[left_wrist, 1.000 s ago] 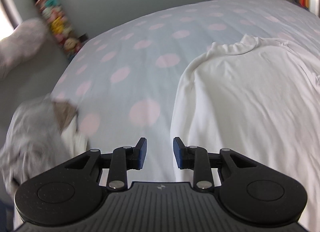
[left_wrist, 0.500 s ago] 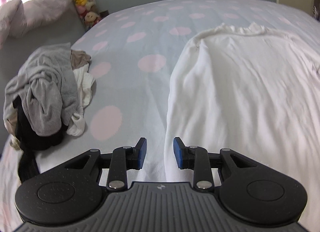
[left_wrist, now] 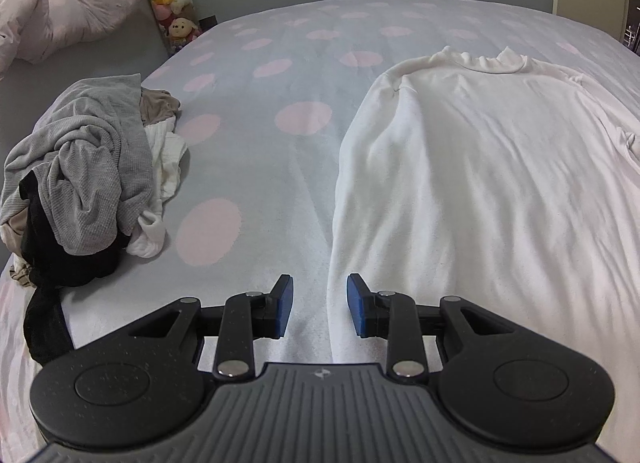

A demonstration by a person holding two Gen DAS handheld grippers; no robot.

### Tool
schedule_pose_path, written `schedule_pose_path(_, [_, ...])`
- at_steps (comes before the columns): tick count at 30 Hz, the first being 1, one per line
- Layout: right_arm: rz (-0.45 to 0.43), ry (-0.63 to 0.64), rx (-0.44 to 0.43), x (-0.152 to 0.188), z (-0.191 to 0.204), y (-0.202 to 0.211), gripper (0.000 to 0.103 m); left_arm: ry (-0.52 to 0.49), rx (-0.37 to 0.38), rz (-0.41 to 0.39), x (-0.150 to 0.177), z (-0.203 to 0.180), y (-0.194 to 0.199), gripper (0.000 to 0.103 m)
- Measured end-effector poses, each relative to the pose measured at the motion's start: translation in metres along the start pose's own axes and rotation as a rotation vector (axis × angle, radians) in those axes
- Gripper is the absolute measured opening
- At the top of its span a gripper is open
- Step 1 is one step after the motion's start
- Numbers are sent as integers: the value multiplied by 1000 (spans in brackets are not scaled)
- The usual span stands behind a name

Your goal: Fold clothes

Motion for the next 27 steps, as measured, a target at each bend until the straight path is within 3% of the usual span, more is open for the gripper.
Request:
schedule_pose_path(4, [13, 44, -33, -16, 32, -27, 5, 31, 9, 7, 1, 5, 1, 27])
schedule_pose_path(10, [104, 67, -17, -8, 44, -77, 10, 127, 40, 34, 1, 19, -3, 28])
schedule_pose_path(14, [83, 36, -32, -10, 35, -66, 11, 173, 61, 57, 1, 25, -8, 28])
schedule_pose_path(18, [27, 22, -8, -18, 17, -31, 27, 176, 74, 59, -1, 24, -9, 27])
schedule_pose_path(20, [21, 8, 23, -17, 3, -19, 27, 175, 82, 57, -2, 23, -8, 27])
schedule_pose_path(23, [84, -29, 74, -3, -23, -15, 29, 170, 87, 54, -3, 21, -6, 27])
schedule_pose_path(27, [205, -106, 33, 31, -41, -25, 28, 174, 84, 56, -2, 22, -5, 27])
Point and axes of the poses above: each gripper's, at about its wrist camera, not at the fingertips, and y roughly against the way its jaws point, z to its left, x to its underside, the point moved 5 cm from there along -y, roughly the way its jaws point, and after that the axes turned 5 degrees about y, right-handed, at the moved point
